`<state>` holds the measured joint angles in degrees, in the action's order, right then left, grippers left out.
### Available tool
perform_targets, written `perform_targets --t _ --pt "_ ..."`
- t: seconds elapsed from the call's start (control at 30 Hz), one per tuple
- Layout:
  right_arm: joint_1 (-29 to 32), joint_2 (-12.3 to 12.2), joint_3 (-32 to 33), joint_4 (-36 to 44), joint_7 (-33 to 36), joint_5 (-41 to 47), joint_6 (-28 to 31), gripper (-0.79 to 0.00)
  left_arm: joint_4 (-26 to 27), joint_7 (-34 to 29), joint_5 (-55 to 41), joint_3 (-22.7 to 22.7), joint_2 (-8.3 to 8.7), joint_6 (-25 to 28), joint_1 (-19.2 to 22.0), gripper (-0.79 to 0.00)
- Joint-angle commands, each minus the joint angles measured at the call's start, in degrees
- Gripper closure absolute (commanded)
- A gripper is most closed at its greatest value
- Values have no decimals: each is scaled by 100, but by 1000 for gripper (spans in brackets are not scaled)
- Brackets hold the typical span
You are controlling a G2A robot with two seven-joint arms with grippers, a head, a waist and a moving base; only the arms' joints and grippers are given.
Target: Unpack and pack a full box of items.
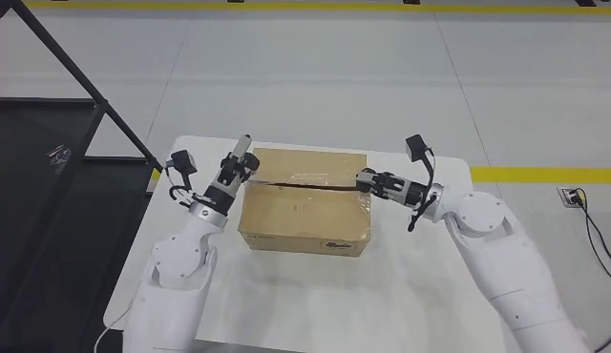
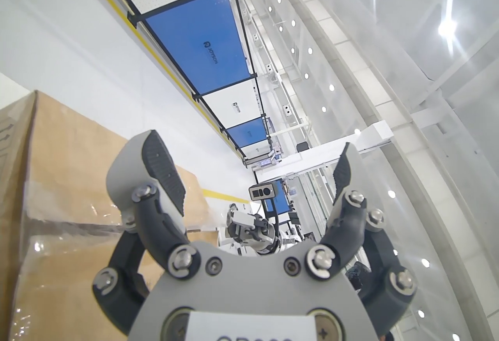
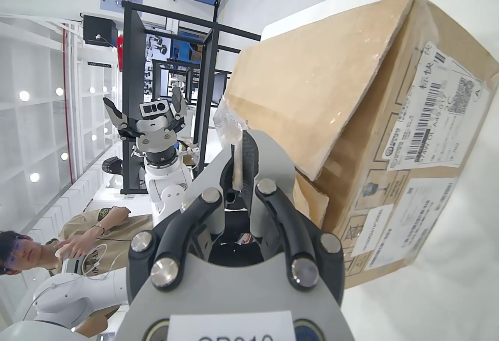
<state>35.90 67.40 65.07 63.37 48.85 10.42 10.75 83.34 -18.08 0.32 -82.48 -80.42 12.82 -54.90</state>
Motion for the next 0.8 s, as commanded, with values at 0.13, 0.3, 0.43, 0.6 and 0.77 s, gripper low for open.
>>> perform_targets --t 0.13,0.3,0.43,0.6,0.77 --pt "-48 16 -59 -89 3 -66 11 -77 -624 -348 -214 94 7 -119 334 -785" --pt "-40 14 -64 -124 16 -116 51 -80 -929 -607 -291 171 18 -124 498 -785" --pt "-20 7 -43 -133 35 -125 68 -77 -982 -902 -303 196 45 -103 513 -785" --pt "2 -5 -6 -131 41 -147 62 -74 -954 -1209 -314 187 88 -75 465 -785" --pt "39 -19 33 -88 39 -169 35 -89 -969 -1245 -315 223 107 -107 444 -785"
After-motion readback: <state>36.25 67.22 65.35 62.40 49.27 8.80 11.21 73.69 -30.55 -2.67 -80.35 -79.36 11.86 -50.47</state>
